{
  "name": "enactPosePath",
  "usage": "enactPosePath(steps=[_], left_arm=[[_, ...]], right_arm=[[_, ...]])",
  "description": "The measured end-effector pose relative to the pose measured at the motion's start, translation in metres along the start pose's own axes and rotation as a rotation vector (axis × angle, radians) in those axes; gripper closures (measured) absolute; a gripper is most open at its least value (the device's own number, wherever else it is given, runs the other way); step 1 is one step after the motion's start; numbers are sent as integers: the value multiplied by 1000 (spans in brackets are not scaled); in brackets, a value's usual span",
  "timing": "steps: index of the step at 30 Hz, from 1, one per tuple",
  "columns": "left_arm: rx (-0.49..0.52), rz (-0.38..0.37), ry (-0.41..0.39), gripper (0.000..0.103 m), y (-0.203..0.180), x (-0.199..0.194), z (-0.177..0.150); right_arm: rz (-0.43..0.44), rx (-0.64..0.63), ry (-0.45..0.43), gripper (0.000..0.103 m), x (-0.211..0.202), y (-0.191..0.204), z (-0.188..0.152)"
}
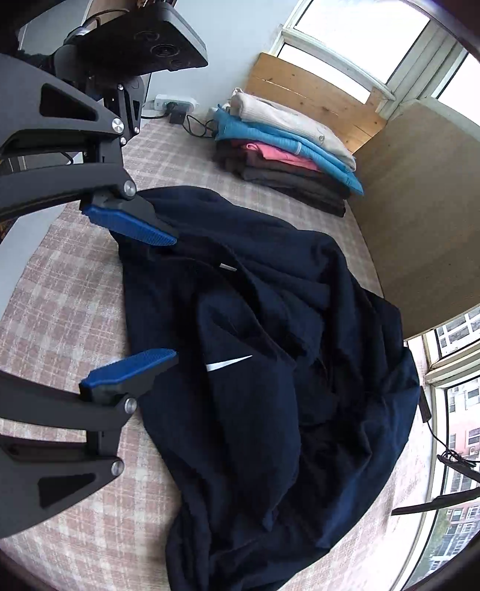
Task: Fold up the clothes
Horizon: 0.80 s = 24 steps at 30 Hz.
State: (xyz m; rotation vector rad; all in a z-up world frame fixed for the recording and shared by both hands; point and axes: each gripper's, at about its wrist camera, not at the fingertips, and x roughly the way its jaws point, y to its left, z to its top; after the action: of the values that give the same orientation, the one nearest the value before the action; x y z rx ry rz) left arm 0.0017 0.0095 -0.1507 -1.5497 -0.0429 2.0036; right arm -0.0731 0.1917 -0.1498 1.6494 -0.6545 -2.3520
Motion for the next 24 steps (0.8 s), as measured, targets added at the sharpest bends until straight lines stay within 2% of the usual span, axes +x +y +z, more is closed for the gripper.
enactPosePath(steps=[2,3,6,11,13,15,16,17,19,24], left_arm=[[22,72,-19,93,8,-13,-13],[5,83,-36,92,18,-23,-17],[-92,104,-105,87,57,-56,-21],[-202,173,-187,87,104,-88,-23],[-203,189,-204,87,111,-93,-23],[-199,197,-216,87,114,-98,-21],[-194,192,-225,87,114,-100,-18],[-188,185,-234,87,114,-102,-15],[-160,191,-249,87,111,-103,-8],[-82,180,-250,87,101,-92,22]], right_arm=[[9,50,46,45,12,-1,-14],[17,73,62,45,18,-1,-22],[24,85,81,45,33,9,-35],[-26,146,146,43,83,16,-38],[-13,165,68,38,87,22,-31],[14,94,13,39,87,36,-20],[10,38,-24,65,84,44,-16],[-21,-26,-46,98,79,52,-12],[-24,-115,-73,98,56,60,-2],[-93,-269,-223,98,-67,64,10]])
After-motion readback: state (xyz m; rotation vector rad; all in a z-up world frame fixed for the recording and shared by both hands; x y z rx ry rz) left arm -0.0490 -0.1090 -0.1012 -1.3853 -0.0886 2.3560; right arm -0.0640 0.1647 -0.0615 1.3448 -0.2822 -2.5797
